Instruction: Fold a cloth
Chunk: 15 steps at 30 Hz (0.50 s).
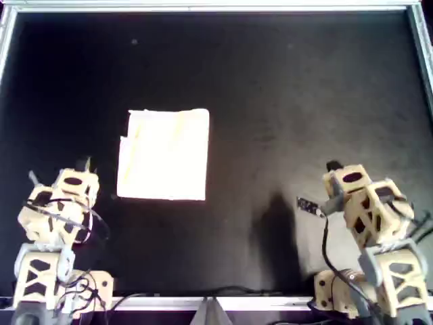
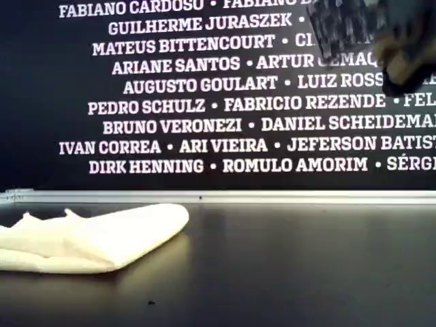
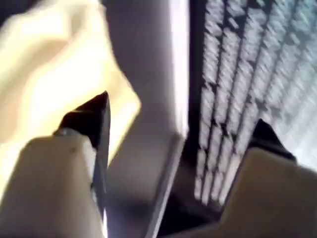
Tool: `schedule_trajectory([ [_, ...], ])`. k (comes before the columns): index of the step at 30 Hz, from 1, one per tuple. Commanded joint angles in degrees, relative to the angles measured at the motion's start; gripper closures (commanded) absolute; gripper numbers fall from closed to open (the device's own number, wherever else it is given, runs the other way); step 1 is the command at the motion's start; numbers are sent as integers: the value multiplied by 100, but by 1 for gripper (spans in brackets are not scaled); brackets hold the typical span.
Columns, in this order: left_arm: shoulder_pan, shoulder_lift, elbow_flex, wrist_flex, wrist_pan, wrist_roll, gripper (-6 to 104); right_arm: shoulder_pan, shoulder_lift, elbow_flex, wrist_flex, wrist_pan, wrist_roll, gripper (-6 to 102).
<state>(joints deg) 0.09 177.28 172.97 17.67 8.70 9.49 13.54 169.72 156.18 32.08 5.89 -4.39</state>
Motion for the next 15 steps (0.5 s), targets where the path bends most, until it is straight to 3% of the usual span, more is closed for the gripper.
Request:
schedule_trajectory([
  [1, 527, 88, -35, -18, -18, -18, 0, -105, 141, 396, -1257, 114, 44, 93],
  [4, 756, 88, -35, -18, -18, 18, 1, -114, 167, 958, -1854, 123, 44, 93],
  [8, 809, 79, -35, 0, -18, 18, 5, -290, 791, 1793, -2268, 79, 44, 94],
  [11, 817, 79, -35, 149, 53, -53, 19, -650, 958, 1793, -2320, 26, 44, 93],
  [15, 817, 88, -35, 519, 79, -62, 48, -976, 914, 1793, -2215, 18, 97, 94],
])
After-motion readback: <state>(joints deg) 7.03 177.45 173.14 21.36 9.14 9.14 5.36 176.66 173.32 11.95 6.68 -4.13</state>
